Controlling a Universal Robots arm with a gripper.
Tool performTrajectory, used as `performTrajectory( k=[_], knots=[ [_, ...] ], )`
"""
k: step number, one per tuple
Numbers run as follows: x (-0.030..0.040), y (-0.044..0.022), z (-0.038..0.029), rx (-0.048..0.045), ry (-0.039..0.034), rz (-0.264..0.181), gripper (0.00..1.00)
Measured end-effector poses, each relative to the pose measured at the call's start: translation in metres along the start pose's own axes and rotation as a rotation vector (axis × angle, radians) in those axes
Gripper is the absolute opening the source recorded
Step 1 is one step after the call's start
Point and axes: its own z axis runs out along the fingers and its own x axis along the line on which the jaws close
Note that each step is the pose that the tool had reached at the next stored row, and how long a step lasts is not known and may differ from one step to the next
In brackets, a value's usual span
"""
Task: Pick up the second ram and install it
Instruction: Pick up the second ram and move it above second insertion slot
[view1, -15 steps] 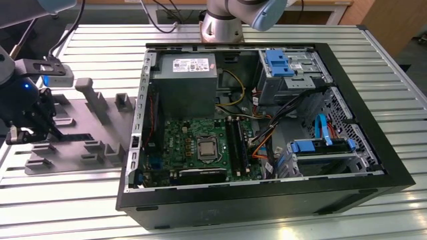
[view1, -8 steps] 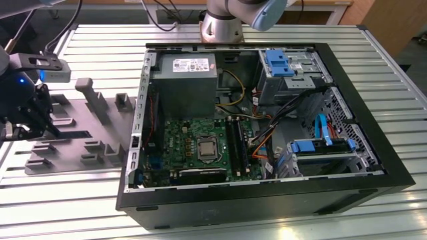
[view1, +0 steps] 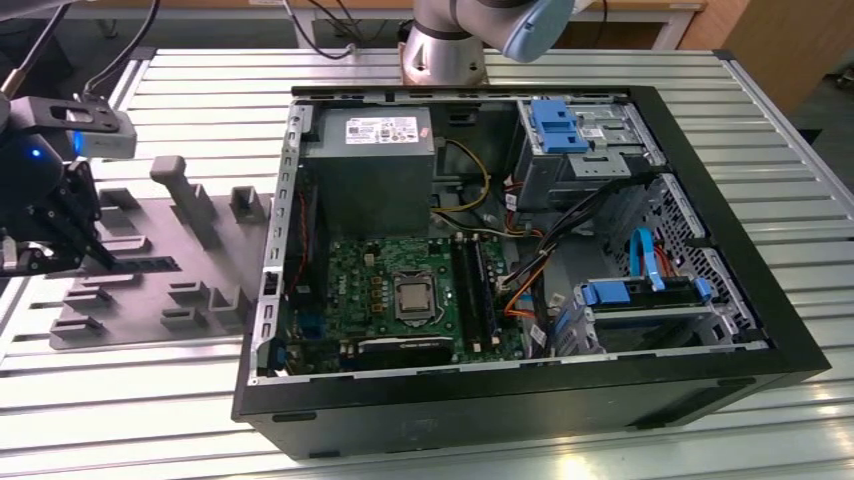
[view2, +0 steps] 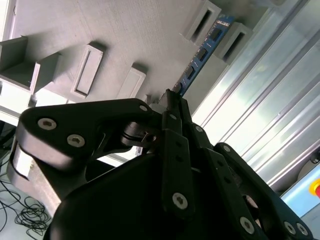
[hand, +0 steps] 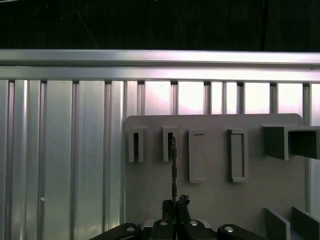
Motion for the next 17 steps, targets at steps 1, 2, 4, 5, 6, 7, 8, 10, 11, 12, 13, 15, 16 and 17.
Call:
performTrajectory(
  k=[1,2,4,5,6,7,8,10,11,12,13,15,16,17],
  knots=[
    [0.0000,0.0000,-0.0008,0.0000,0.0000,0.000,0.14],
    [0.0000,0.0000,-0.0016,0.0000,0.0000,0.000,0.14],
    [0.0000,0.0000,-0.0035,0.0000,0.0000,0.000,0.14],
    [0.0000,-0.0001,-0.0045,0.0001,-0.0001,0.000,0.14],
    [0.0000,-0.0001,-0.0055,0.0000,0.0000,0.000,0.14],
    [-0.0001,-0.0001,-0.0064,0.0000,0.0000,0.000,0.14],
    [-0.0001,-0.0001,-0.0074,0.0000,0.0000,0.000,0.14],
    [-0.0001,-0.0001,-0.0093,-0.0001,0.0000,0.000,0.14],
    [-0.0001,-0.0001,-0.0102,0.0000,0.0000,0.000,0.14],
    [-0.0001,-0.0001,-0.0112,0.0000,0.0000,0.000,0.14],
    [-0.0001,-0.0001,-0.0121,0.0000,0.0000,0.000,0.14],
    [-0.0001,-0.0001,-0.0139,0.0000,0.0000,0.000,0.14],
    [-0.0002,-0.0001,-0.0148,0.0000,0.0000,0.000,0.14],
    [-0.0002,-0.0002,-0.0156,0.0001,0.0000,0.000,0.14]
  ],
)
